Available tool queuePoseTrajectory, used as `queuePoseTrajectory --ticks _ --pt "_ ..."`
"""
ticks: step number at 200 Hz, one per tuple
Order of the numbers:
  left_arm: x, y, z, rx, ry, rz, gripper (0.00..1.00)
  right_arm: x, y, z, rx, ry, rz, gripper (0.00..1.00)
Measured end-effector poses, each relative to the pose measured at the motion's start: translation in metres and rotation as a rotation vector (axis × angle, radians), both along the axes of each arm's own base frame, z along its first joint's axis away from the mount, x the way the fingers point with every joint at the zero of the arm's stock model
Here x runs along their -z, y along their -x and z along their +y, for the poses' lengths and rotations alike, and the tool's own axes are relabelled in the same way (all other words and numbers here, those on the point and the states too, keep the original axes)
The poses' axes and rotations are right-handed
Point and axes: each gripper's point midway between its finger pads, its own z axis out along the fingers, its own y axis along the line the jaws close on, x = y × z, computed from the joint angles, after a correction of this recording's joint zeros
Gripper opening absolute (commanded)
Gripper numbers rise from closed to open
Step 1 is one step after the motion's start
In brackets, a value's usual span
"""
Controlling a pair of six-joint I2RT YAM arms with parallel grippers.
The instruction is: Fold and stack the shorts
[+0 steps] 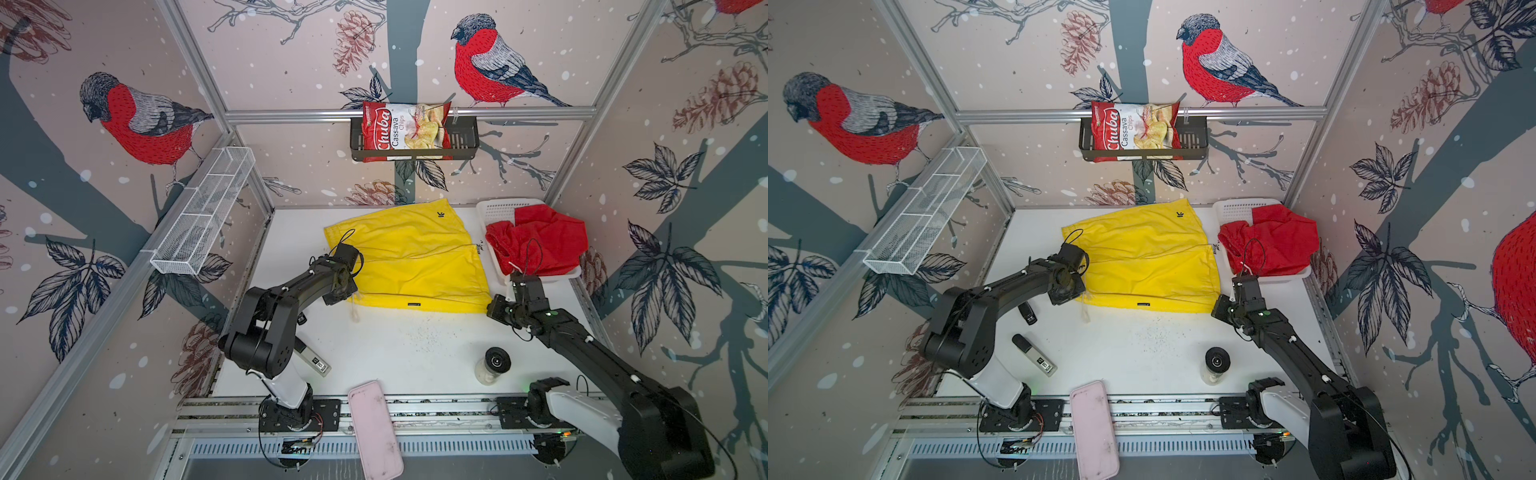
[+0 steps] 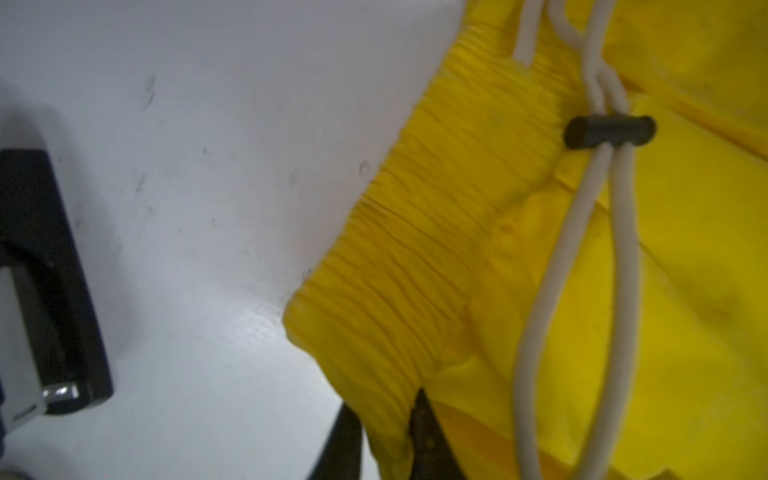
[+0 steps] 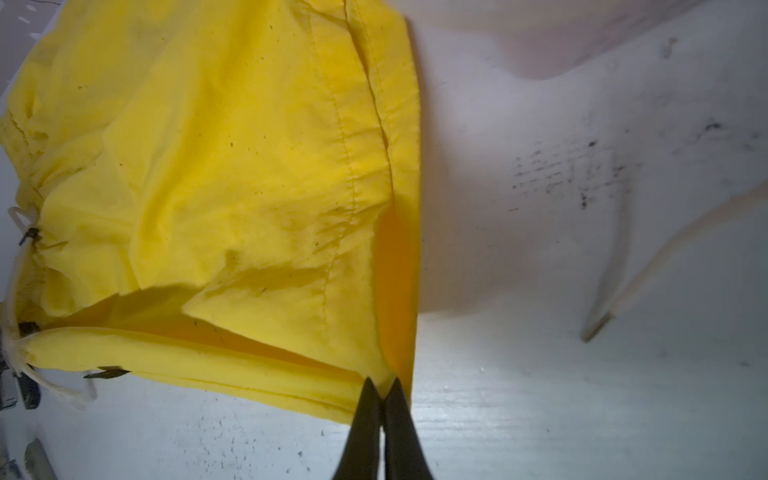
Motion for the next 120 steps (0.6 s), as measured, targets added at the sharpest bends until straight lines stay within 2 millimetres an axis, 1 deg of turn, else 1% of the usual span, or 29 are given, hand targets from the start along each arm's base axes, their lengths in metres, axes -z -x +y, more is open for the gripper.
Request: queuePoseTrajectory --ticks 15,36,52,72,86,90,98,104,109,120 --pt "0.001 -0.01 -0.001 -0.004 -0.009 -0.009 0.56 0.003 0.0 -0.003 0.009 0.012 0.009 0.0" --pt "0.0 -0.012 -0.001 -0.003 -0.01 -0.011 0.59 0.005 -0.002 -0.005 0.019 0.026 0.014 0.0" --pt "-0.006 -0.007 0.002 0.003 -0.018 -0.027 0.62 0.005 -0.003 -0.006 0.021 0.03 0.015 0.0" --pt "-0.018 0.007 0.011 -0.005 -0.033 -0.06 0.62 0.005 -0.005 -0.006 0.024 0.035 0.019 0.0" --pt "-0.021 0.021 0.019 -0.012 -0.049 -0.069 0.54 0.007 -0.005 -0.007 0.026 0.039 0.025 0.0" --pt "-0.021 0.025 0.021 -0.016 -0.049 -0.074 0.5 0.007 -0.005 -0.007 0.026 0.04 0.026 0.0" --pt "-0.021 0.034 0.024 -0.018 -0.045 -0.084 0.36 0.008 -0.005 -0.007 0.026 0.041 0.028 0.0" --pt "-0.02 0.039 0.026 -0.023 -0.041 -0.089 0.29 0.009 -0.005 -0.007 0.028 0.044 0.03 0.0" --pt "-0.019 0.043 0.027 -0.032 -0.034 -0.096 0.27 0.009 -0.005 -0.007 0.028 0.044 0.031 0.0" --pt "-0.016 0.049 0.027 -0.028 -0.02 -0.11 0.27 0.009 -0.005 -0.007 0.028 0.044 0.032 0.0"
